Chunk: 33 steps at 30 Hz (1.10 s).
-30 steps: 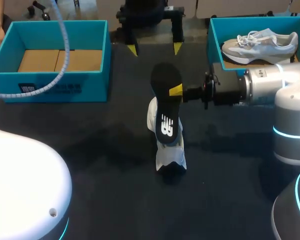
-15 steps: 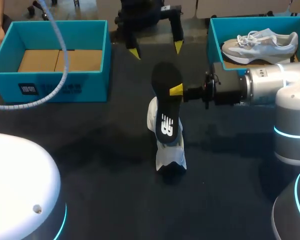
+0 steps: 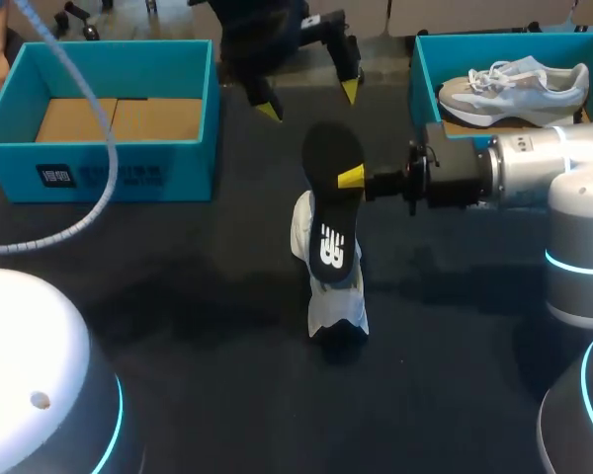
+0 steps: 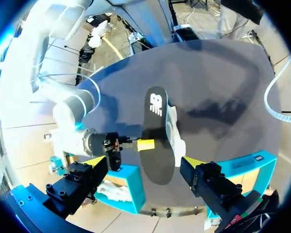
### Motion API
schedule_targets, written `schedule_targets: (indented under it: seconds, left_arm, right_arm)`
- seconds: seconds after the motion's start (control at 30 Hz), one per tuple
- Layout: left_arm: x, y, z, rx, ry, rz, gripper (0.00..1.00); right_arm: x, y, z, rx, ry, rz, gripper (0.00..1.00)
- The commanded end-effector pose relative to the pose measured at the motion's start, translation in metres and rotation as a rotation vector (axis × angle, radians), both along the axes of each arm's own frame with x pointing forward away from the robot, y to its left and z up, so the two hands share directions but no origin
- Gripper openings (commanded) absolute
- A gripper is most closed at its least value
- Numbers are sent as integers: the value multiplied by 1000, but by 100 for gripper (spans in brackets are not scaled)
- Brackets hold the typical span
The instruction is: Take the shoe out of the shoebox, open the shoe tongue, remove and reinsert the insole, then place the shoe into the shoebox
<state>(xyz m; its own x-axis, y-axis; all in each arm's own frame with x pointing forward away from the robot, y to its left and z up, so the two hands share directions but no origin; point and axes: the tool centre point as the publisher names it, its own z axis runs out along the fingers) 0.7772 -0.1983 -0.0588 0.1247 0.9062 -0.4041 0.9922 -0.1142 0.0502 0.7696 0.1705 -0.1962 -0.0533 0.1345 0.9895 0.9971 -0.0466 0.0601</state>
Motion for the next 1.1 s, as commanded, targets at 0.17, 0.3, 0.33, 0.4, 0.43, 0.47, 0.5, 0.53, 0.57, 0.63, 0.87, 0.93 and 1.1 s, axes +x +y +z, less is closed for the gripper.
schedule_targets:
  seconds: [0.17, 0.3, 0.33, 0.4, 0.43, 0.47, 0.5, 0.53, 0.57, 0.63, 0.87, 0.93, 1.1]
  left_arm:
    - [-8, 6, -8, -212, -23, -1, 100]
    - [-15, 1, -4, -303, -1, 15, 100]
    - [-16, 0, -3, -323, 0, 16, 100]
    - [-18, -2, -2, -361, -4, 10, 100]
    - [-20, -3, -1, -379, 3, 15, 100]
    - [-20, -3, 0, -386, 6, 16, 100]
    - [-21, -3, 0, -400, 6, 9, 100]
    - [-22, -3, 0, -407, 7, 10, 100]
    - [-22, -3, 0, -417, 6, 11, 100]
    - [-22, -3, -2, -448, 4, 17, 100]
    - [-23, -1, -7, -541, 24, 12, 100]
    - [-24, 1, -9, -567, 28, 27, 100]
    - [-24, 7, -16, -612, 41, 30, 100]
  right_arm:
    - [-3, 0, 2, -6, 6, -11, 0]
    - [-2, 1, 4, -8, 9, -14, 0]
    - [-2, 0, 4, -9, 10, -15, 0]
    - [-2, -1, 4, -10, 12, -16, 0]
    - [-2, -1, 4, -10, 13, -17, 0]
    - [-2, -1, 5, -11, 13, -18, 0]
    - [-2, -1, 5, -12, 14, -18, 0]
    - [-2, -1, 6, -12, 14, -19, 0]
    - [-2, -1, 7, -14, 15, -19, 0]
    - [-2, 0, 9, -16, 17, -20, 0]
    - [-6, -3, 15, -29, 22, -31, 0]
    - [-7, -4, 17, -33, 22, -36, 0]
    - [-10, -10, 21, -46, 25, -47, 0]
